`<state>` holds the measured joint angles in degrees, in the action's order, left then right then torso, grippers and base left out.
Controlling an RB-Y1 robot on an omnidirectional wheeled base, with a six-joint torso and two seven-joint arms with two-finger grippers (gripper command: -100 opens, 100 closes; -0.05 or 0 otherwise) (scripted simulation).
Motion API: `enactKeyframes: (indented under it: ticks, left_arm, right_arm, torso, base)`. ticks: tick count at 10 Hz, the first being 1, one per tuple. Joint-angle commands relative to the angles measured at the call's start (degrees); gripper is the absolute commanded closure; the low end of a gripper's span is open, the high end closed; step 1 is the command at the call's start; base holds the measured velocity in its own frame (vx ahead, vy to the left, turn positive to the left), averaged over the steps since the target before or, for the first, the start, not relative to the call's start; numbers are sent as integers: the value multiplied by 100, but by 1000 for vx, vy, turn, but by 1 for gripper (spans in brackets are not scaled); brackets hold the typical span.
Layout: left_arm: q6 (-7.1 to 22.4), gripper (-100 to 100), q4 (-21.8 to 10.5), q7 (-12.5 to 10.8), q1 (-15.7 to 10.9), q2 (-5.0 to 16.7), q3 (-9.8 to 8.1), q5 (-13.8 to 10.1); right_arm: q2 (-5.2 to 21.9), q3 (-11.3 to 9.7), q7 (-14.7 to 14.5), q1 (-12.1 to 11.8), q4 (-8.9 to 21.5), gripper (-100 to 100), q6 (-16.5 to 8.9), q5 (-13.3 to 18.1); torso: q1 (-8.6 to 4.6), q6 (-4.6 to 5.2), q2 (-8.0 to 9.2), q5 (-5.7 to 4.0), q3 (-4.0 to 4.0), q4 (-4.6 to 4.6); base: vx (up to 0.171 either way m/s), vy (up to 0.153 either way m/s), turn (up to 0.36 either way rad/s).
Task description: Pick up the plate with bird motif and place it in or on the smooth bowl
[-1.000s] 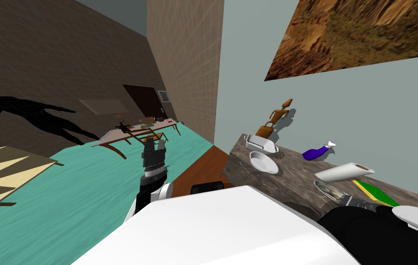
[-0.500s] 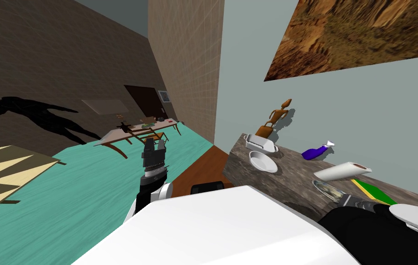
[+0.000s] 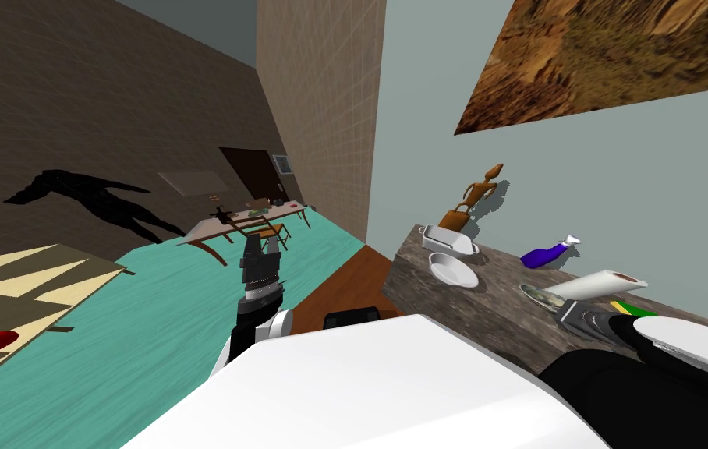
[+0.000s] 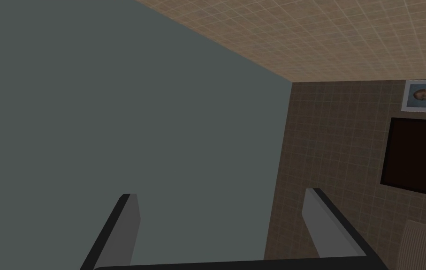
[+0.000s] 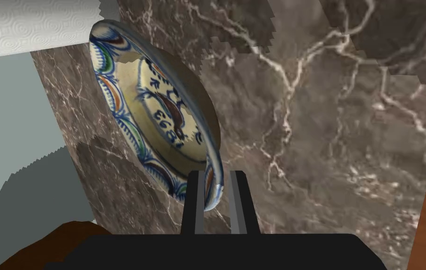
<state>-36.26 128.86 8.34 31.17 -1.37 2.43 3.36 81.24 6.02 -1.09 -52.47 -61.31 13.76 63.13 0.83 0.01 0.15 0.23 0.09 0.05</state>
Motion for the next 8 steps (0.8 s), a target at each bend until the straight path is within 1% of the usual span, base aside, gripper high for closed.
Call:
enactKeyframes:
  ticks: [1,2,3,4,8]
  left_arm:
    - [0,0,0,0,0,0,0,0]
    - [0,0,0,0,0,0,0,0]
    - [0,0,0,0,0,0,0,0]
    - [0,0,0,0,1,1,-1,0]
    - [0,0,0,0,1,0,0,0]
  right_arm:
    - [22,-16,-44,168,1,100,-120,51]
    - [54,52,-76,230,-39,100,-212,73]
    - [54,52,-76,230,-39,100,-212,73]
    - [87,120,-109,294,-81,100,-304,97]
    - [215,379,-230,543,-259,100,-637,186]
  torso:
    - [0,0,0,0,0,0]
    - [-8,7,-3,-2,-2,-1]
    - [-15,9,-3,-3,-2,-2]
    - [-27,17,-5,-4,-3,-3]
    - [1,8,-10,5,-5,-2]
  base:
    - [-42,130,44]
    - [-32,108,38]
    - [-12,69,18]
    - [-10,75,21]
    - [-26,131,60]
